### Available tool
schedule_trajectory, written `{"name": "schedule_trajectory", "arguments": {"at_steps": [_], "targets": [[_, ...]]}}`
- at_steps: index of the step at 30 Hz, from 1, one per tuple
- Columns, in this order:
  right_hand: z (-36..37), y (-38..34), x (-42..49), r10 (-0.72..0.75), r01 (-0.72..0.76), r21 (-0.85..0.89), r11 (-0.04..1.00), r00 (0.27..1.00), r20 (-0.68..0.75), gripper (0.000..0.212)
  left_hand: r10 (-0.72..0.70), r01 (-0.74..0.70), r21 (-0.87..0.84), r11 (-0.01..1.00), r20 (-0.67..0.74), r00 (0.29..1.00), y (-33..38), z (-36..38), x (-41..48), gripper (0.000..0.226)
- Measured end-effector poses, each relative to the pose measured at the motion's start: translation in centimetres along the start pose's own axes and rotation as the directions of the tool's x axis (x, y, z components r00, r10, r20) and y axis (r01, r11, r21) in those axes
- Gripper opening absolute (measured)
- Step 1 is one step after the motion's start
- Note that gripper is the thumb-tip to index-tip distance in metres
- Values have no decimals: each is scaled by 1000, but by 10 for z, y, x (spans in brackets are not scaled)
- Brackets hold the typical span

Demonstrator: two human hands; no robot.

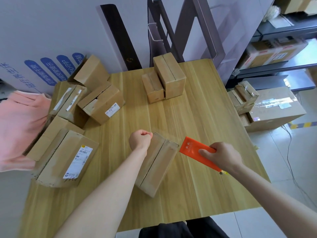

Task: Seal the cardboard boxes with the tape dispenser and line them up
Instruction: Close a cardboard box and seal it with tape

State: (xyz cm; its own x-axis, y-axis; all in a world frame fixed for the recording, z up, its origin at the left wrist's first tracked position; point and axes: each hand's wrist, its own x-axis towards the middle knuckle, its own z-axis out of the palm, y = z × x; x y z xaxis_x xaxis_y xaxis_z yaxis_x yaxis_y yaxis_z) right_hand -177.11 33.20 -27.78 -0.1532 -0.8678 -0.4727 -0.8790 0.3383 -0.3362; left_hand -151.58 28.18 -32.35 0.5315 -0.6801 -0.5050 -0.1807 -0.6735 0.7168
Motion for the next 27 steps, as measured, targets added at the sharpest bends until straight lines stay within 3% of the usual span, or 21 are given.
{"name": "schedule_trajectory", "arguments": {"at_steps": [5,8,9,11,12,14,17,20,27], "targets": [[1,-15,1,17,-18,-49,999,999,-27,33,-23,21,-55,998,-27,999,-9,4,-6,11],[0,-18,2,14,-18,-94,995,999,-44,36,-3,-3,-80,997,-70,998,-14,1,-7,53],[0,-19,2,14,-19,-110,994,999,-48,37,35,-44,-78,996,-111,993,-17,-1,-8,54],[0,-21,4,5,-12,-137,991,999,-54,40,171,-171,10,985,-143,975,-26,-5,-14,31],[0,-23,5,-1,-8,-148,989,998,-58,40,236,-226,85,970,-126,964,-30,-6,-18,21],[-1,-27,6,-13,1,-176,984,998,-67,40,316,-300,197,933,-52,947,-40,-6,-22,24],[-3,-34,8,-40,18,-242,970,996,-85,41,333,-337,297,893,68,941,-47,-5,-22,40],[-5,-45,8,-66,29,-314,949,992,-108,40,326,-341,339,877,102,940,-45,-4,-20,45],[-9,-71,2,-184,102,-435,895,971,-152,34,304,-305,194,932,39,952,-39,0,-27,42]]}}
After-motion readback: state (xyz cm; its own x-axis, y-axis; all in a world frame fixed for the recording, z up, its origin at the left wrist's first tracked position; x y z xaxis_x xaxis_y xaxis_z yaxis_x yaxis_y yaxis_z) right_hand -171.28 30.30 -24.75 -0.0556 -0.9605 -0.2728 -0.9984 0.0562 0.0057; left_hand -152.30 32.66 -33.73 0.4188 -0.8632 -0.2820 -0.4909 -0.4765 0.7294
